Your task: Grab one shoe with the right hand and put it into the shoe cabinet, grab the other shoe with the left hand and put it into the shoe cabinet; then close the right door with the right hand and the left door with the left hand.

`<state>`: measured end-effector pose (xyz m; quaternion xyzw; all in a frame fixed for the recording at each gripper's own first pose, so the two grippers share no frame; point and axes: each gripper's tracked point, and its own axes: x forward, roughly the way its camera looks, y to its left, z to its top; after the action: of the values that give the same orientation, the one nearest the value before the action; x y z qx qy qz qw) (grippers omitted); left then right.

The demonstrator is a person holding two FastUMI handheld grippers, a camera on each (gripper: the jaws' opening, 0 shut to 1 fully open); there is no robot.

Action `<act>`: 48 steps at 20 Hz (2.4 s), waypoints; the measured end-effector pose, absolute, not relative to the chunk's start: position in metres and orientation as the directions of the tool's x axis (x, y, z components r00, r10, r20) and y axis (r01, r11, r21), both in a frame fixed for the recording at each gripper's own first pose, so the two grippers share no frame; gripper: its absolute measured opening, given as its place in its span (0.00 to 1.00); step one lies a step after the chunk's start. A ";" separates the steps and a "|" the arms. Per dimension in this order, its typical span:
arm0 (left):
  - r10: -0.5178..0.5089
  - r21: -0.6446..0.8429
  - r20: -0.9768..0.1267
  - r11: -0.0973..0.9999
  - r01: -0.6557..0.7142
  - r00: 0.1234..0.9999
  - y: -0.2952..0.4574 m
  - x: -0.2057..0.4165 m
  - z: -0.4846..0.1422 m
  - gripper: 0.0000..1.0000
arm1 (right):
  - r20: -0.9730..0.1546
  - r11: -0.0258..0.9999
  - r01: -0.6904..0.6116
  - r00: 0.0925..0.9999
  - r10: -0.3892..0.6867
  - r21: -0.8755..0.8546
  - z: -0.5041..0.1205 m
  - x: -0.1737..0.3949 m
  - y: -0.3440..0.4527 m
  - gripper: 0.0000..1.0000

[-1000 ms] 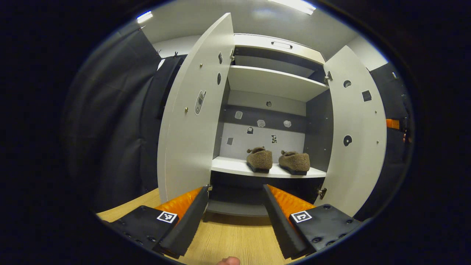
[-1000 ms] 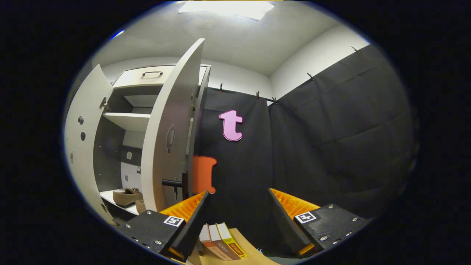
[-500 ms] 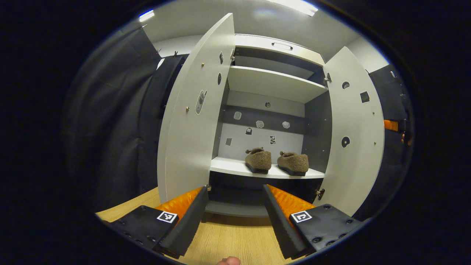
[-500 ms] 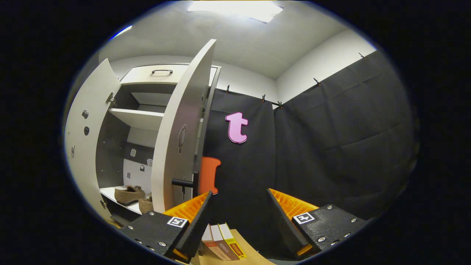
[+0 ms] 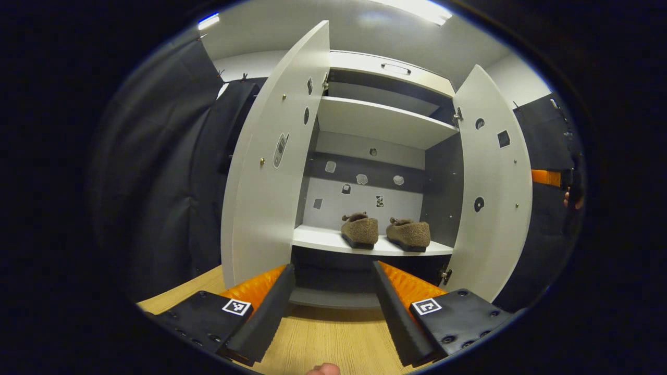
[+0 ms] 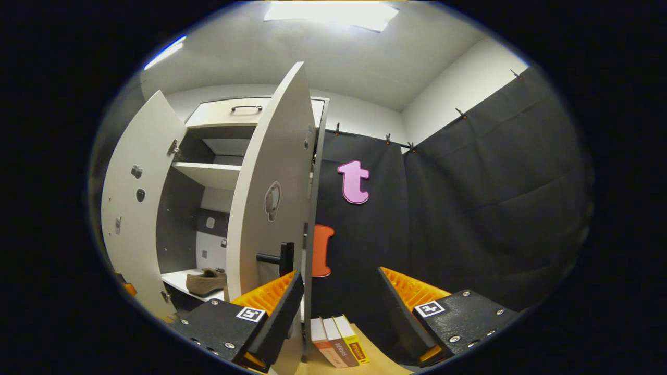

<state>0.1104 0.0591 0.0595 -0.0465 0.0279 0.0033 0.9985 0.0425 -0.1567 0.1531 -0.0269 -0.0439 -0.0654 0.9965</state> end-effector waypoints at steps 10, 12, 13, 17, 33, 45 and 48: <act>0.045 -0.082 -0.058 0.995 -0.050 0.997 0.074 0.101 0.060 0.96 | 0.089 0.997 -0.079 0.993 0.079 -0.011 0.149 0.078 -0.061 0.90; 0.059 -0.070 -0.051 0.996 -0.063 0.997 0.079 0.098 0.062 0.96 | 0.088 0.995 -0.098 0.991 0.098 -0.002 0.148 0.083 -0.051 0.92; 0.064 -0.066 -0.048 0.996 -0.067 0.997 0.080 0.096 0.062 0.96 | 0.084 0.994 -0.113 0.990 0.112 0.005 0.146 0.085 -0.044 0.93; 0.071 -0.068 -0.050 0.995 -0.075 0.996 0.082 0.095 0.063 0.96 | 0.052 0.983 -0.182 0.982 0.181 0.029 0.134 0.098 -0.017 0.93; 0.057 -0.071 -0.044 0.996 -0.060 0.997 0.075 0.096 0.066 0.96 | -0.053 0.986 -0.165 0.985 0.167 0.030 0.092 0.157 0.021 0.91; 0.026 -0.098 -0.041 0.995 -0.030 0.999 0.061 0.098 0.073 0.96 | -0.062 0.990 -0.125 0.990 0.129 0.067 0.078 0.186 0.029 0.91; 0.023 -0.123 -0.048 0.992 -0.029 0.999 0.062 0.097 0.077 0.96 | -0.078 0.993 -0.107 0.991 0.111 0.057 0.076 0.180 0.023 0.92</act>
<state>0.0965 0.0619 0.0770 -0.0620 0.0233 0.0130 0.9977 0.1797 0.0225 0.0759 0.0263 0.0406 0.0547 0.9973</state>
